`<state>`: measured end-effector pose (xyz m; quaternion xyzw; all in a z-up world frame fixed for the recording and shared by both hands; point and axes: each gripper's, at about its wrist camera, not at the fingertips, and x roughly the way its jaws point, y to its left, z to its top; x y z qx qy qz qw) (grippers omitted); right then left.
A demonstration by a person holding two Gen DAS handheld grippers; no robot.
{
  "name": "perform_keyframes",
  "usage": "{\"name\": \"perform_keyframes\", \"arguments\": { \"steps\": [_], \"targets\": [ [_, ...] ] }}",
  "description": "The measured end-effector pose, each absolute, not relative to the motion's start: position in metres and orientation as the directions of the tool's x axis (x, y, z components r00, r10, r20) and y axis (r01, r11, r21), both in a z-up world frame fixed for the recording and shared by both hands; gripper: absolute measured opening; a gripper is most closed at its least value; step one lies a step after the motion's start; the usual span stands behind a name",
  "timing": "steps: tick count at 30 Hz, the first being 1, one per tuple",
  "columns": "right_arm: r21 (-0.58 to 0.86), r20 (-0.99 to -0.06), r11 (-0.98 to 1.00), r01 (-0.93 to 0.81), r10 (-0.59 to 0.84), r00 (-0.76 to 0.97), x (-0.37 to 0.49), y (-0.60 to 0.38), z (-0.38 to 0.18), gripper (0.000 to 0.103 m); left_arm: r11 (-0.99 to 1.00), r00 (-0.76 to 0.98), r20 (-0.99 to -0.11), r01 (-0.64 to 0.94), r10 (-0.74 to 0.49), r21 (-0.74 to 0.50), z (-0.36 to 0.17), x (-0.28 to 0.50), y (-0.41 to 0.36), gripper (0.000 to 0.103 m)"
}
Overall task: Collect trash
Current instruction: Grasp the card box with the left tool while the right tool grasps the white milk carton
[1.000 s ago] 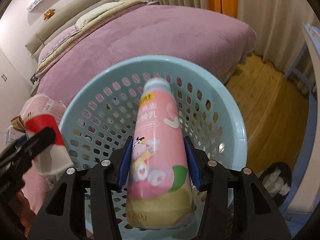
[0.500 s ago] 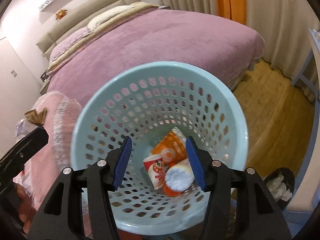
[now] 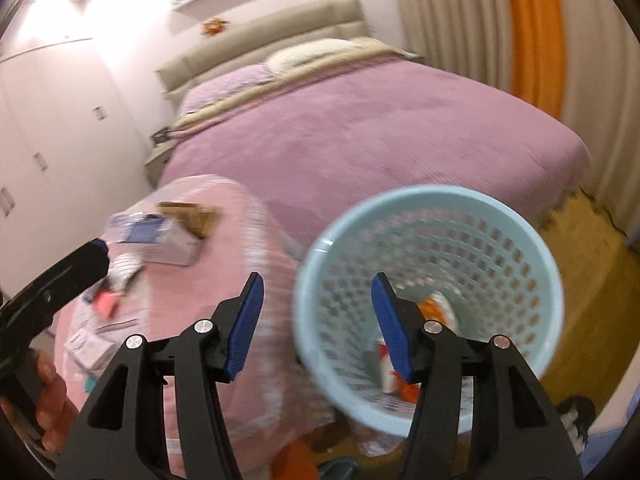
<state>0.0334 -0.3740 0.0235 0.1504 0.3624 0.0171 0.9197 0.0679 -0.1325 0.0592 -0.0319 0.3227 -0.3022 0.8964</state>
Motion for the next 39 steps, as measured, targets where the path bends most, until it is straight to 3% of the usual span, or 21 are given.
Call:
{"name": "perform_keyframes", "arguments": {
  "steps": [8,14,16,19,26,32,39],
  "targets": [
    [0.292,-0.599,0.945,-0.151,0.303,0.741,0.033,-0.294,0.049,0.053,0.901,0.699,-0.569,0.358,-0.433,-0.245,0.073,0.064,-0.045,0.077],
    [0.243,-0.606,0.916,-0.320,0.401,0.687,0.036,-0.219,0.046,0.066,0.944,0.716,-0.618,0.202,-0.324,-0.260,0.057,0.076,0.031,0.077],
    [0.240,-0.617,0.900,-0.364,0.431,0.659,0.035,-0.199,0.041,0.075,0.950,0.720,-0.627,0.157,-0.297,-0.269,0.050,0.077,0.056,0.077],
    [0.244,-0.634,0.877,-0.415,0.468,0.615,0.039,-0.174,0.033,0.077,0.949,0.713,-0.644,0.102,-0.278,-0.297,0.041,0.082,0.083,0.077],
    [0.174,-0.672,0.832,-0.527,0.491,0.554,0.041,-0.124,0.015,0.077,0.947,0.650,-0.701,0.094,-0.293,-0.308,0.016,0.107,0.103,0.077],
    [0.116,-0.681,0.783,-0.611,0.510,0.525,0.042,-0.099,0.005,0.080,0.965,0.602,-0.755,0.141,-0.261,-0.221,-0.006,0.126,0.086,0.077],
    [0.087,-0.711,0.735,-0.672,0.519,0.475,0.051,-0.082,-0.008,0.081,0.970,0.572,-0.784,0.132,-0.241,-0.203,-0.019,0.135,0.089,0.060]
  ]
}}
